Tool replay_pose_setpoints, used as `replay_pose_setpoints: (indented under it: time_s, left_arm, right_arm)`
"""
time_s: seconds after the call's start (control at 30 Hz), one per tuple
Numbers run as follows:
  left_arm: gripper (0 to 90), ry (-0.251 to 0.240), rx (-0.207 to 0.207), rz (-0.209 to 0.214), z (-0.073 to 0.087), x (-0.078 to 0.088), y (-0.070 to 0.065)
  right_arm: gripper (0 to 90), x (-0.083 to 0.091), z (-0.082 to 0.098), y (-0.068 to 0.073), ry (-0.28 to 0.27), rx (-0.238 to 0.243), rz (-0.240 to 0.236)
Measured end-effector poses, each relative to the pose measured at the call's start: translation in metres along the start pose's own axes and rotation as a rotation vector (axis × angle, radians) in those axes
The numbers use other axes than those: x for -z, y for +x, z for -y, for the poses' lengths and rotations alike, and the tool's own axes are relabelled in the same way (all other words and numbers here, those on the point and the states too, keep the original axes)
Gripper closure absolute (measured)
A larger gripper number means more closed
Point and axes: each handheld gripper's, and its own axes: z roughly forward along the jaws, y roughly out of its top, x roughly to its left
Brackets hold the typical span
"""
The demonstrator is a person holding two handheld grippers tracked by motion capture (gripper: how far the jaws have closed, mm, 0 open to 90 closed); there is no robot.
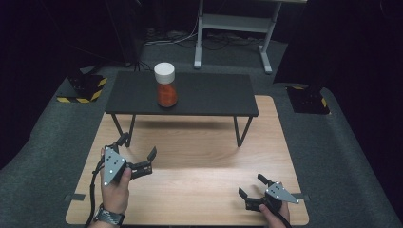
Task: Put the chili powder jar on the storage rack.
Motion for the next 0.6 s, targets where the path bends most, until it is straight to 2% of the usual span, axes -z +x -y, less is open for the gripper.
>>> replay_pose_setpoints:
  time_s: [0.2, 0.33, 0.4, 0.43, 0.57, 0.6]
  left_arm:
    - [0.5, 0.019, 0.016, 0.004, 0.025, 0.016, 0.002]
    - [0.5, 0.054, 0.023, 0.000, 0.039, 0.025, 0.004]
    - [0.5, 0.071, 0.017, 0.007, 0.049, 0.032, 0.005]
    - [0.5, 0.071, 0.017, 0.007, 0.049, 0.032, 0.005]
    - [0.5, 0.086, 0.030, 0.013, 0.061, 0.039, 0.005]
    - [0.6, 0.097, 0.023, 0.028, 0.065, 0.043, 0.007]
  right_arm:
    - [0.0, 0.000, 0.000, 0.000, 0.001, 0.002, -0.001]
    - [0.0, 0.000, 0.000, 0.000, 0.002, 0.005, -0.002]
    - [0.0, -0.001, 0.000, 0.000, 0.002, 0.005, -0.002]
    - [0.0, -0.001, 0.000, 0.000, 0.002, 0.005, -0.002]
    - [0.0, 0.000, 0.000, 0.000, 0.002, 0.005, -0.002]
    - [0.0, 0.000, 0.000, 0.000, 0.001, 0.002, -0.001]
